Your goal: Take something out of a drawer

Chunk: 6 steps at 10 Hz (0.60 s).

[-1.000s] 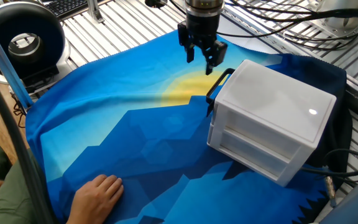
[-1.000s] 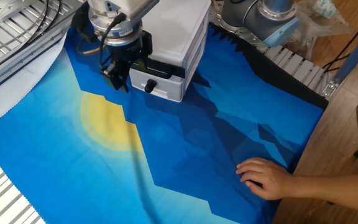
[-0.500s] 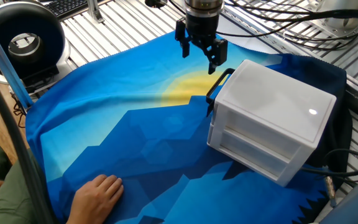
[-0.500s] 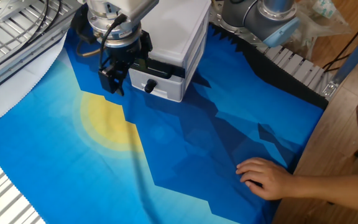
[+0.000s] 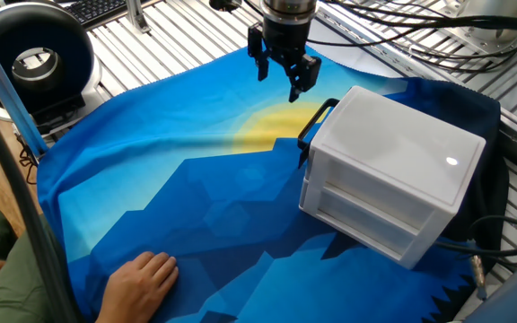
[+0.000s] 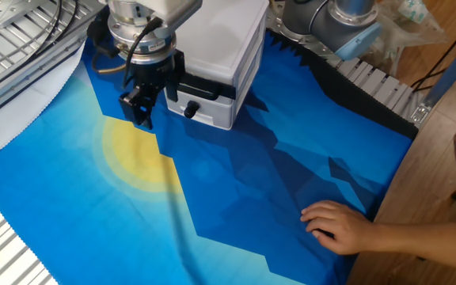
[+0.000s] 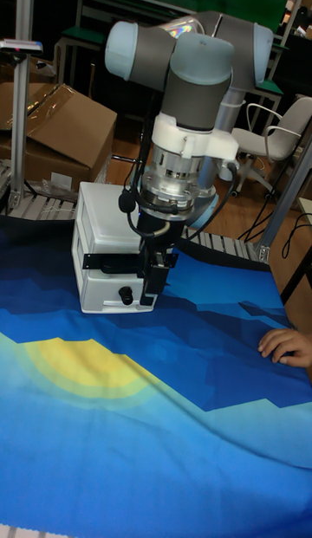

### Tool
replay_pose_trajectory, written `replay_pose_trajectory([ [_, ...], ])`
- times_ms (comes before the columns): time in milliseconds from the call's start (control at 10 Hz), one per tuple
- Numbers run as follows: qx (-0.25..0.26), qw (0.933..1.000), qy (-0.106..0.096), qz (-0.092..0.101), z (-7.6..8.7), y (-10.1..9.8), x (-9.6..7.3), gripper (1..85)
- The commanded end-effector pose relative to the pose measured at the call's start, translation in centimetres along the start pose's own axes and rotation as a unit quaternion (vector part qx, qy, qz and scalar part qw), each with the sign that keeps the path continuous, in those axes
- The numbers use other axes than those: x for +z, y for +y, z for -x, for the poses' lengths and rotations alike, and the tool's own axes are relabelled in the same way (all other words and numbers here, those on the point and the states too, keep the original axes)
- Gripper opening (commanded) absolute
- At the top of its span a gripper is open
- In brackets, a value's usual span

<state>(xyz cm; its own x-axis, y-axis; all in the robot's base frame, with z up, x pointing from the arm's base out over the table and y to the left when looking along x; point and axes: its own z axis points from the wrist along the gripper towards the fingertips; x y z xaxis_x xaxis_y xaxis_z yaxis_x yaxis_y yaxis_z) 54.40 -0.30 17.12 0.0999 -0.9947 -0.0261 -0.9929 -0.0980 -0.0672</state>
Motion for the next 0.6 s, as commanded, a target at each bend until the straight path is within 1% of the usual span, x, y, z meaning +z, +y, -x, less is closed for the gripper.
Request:
replay_pose_trajectory([
  [0,-0.006,0.9992,-0.033,-0.019,1.67,-1.02,-0.20,85.0],
  [200,0.004,0.9991,-0.038,-0.019,1.51,-0.35,-0.91,85.0],
  [300,0.006,0.9989,-0.037,-0.029,1.39,-0.54,-0.92,85.0],
  [400,0.024,0.9983,-0.038,-0.038,1.31,-0.27,-0.67,85.0],
  [500,0.031,0.9975,-0.038,-0.052,1.22,-0.52,-0.01,85.0],
])
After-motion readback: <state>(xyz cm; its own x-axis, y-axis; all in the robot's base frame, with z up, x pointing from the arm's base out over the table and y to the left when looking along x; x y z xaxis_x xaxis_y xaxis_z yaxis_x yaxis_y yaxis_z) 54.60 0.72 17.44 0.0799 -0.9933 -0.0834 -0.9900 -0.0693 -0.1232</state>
